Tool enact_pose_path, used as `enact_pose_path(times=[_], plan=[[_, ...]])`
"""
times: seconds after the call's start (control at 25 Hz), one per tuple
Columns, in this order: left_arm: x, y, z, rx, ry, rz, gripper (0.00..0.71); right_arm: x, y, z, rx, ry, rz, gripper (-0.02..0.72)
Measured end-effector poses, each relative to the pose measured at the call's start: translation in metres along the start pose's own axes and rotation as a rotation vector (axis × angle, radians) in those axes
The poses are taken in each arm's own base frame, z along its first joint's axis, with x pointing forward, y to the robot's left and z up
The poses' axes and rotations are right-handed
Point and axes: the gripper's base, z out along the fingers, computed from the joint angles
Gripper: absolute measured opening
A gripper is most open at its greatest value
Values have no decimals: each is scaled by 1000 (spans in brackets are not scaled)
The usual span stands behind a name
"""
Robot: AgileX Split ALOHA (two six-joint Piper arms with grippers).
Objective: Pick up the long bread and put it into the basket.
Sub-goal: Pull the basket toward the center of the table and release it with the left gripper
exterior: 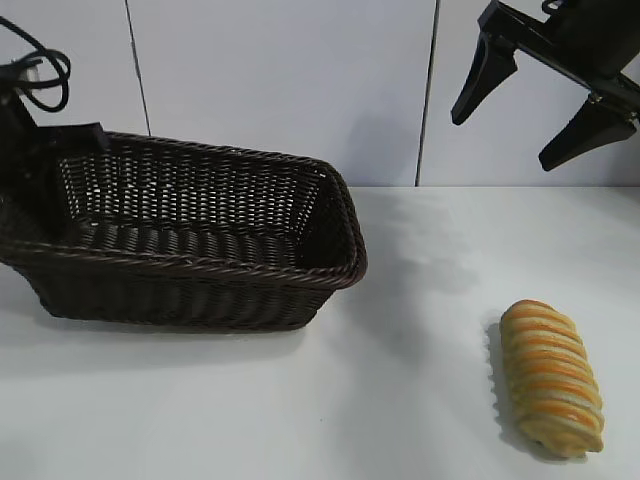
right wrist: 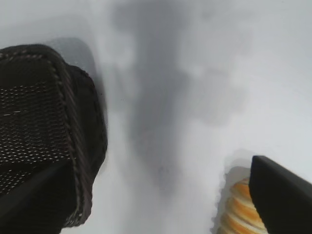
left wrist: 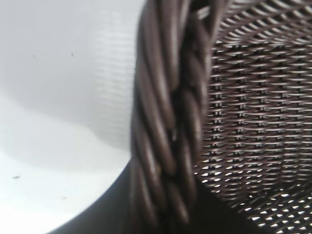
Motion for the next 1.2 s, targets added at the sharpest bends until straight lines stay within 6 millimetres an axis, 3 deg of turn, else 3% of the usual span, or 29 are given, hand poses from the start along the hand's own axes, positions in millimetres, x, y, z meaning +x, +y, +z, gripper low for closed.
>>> enact_pose_path(times=[0.2, 0.6, 0.88, 0.96, 1.08, 1.12, 1.2], plan=[[-2, -8, 7, 30, -18, 1, 102, 0, 0, 0, -1, 5, 0, 695], [-1, 3, 72, 13, 77, -44, 102, 0, 0, 0, -2, 6, 6, 695], [0, 4, 80, 19, 90, -60, 118, 0, 0, 0, -2, 6, 9, 695], [0, 4, 80, 22, 91, -63, 224, 0, 0, 0, -2, 6, 9, 695], [0, 3, 79, 32, 102, -69, 524, 0, 0, 0, -2, 6, 9, 695], [0, 2, 78, 34, 108, -68, 589, 0, 0, 0, -2, 6, 9, 695], [-2, 0, 74, 42, 120, -62, 654, 0, 0, 0, -2, 6, 9, 695]])
